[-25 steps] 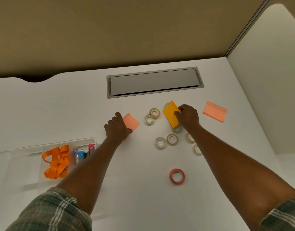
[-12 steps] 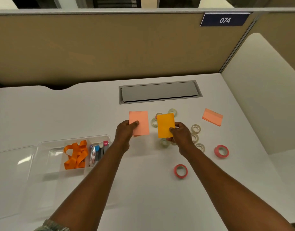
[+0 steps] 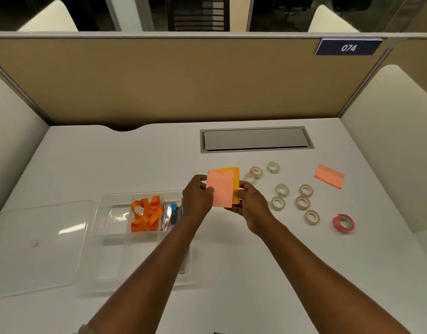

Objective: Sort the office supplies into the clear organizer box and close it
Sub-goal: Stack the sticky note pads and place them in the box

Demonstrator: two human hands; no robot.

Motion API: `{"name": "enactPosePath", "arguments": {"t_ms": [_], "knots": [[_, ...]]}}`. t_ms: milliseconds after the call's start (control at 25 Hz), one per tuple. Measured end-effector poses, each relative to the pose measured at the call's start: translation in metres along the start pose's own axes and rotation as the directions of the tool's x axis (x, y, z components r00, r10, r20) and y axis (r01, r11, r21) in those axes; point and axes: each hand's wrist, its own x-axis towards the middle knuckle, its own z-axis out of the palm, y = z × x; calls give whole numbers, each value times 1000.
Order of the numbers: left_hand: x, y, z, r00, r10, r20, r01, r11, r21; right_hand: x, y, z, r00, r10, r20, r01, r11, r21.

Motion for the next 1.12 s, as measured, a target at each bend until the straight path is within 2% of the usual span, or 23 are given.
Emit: {"name": "enactPosePath", "arguments": {"t_ms": [200, 320, 400, 520, 640, 800, 960, 1120], "knots": [[3, -11, -14, 996, -38, -85, 37, 999, -8, -6, 8, 24, 997, -28, 70, 33, 997, -72], [3, -13, -16, 993, -60, -104, 58, 998, -30, -7, 12, 27, 993, -90, 74, 104, 970, -219], [0, -12, -14, 993, -99, -57, 96, 994, -59, -8, 14, 25, 990, -123, 71, 139, 949, -282], [-4, -8, -10, 978, -203, 56, 210, 963, -171, -7, 15, 19, 993, -101, 61, 114, 950, -290], [-11, -4, -2, 974, -197, 115, 219, 951, -220, -3, 19, 8, 995, -94, 37, 101, 933, -346], [-25, -4, 15, 975, -149, 165, 180, 964, -194, 1, 29, -22, 982, -182, 38, 171, 796, -580], [-38, 0, 40, 962, -154, 226, 201, 959, -201, 7, 32, -66, 967, -250, 48, 216, 706, -674], [-50, 13, 71, 950, -167, 263, 229, 947, -226, 29, 25, -136, 935, -354, -32, 210, 624, -752]]}}
